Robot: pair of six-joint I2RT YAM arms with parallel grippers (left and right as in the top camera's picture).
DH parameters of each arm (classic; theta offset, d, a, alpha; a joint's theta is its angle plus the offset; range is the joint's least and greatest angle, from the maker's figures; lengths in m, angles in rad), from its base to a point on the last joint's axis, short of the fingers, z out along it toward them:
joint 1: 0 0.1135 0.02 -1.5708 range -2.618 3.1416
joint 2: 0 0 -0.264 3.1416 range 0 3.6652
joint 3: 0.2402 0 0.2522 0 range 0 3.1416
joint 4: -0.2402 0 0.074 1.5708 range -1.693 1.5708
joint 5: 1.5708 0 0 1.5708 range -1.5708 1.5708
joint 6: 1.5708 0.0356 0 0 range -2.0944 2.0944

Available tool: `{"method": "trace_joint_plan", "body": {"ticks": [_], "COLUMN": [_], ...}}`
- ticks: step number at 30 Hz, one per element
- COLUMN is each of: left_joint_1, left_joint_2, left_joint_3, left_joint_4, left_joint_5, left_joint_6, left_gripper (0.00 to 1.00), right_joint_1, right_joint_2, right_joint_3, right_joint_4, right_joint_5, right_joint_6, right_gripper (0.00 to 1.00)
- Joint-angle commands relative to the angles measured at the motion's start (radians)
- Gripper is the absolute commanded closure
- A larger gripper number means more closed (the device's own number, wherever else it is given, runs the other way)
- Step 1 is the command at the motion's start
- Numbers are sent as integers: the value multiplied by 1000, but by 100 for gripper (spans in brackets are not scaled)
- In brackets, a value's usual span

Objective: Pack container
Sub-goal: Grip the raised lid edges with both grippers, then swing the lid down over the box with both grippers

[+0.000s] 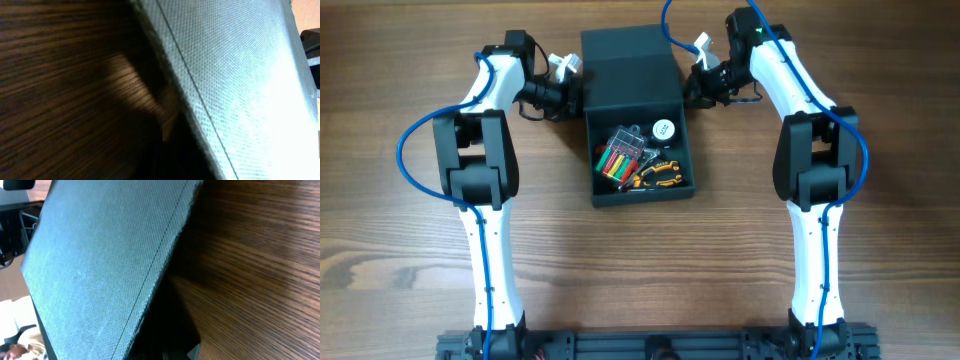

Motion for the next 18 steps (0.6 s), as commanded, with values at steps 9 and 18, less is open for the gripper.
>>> {"method": "trace_joint_plan", "body": {"ticks": [9, 18], "left_joint_1": [3, 3], "left_joint_2": [-71, -100], "left_joint_3": [-3, -3], "left_joint_4": [8, 8], "left_joint_5": [5, 5], "left_joint_6": [19, 19], "left_gripper": [96, 96], "right_joint_1": [-5, -7], "right_joint_2": [8, 7], "right_joint_3": [0, 0], "right_joint_4": [-10, 4], "right_joint_5": [-51, -69], "right_joint_6": [-61, -61], "right_gripper": [96, 95]}}
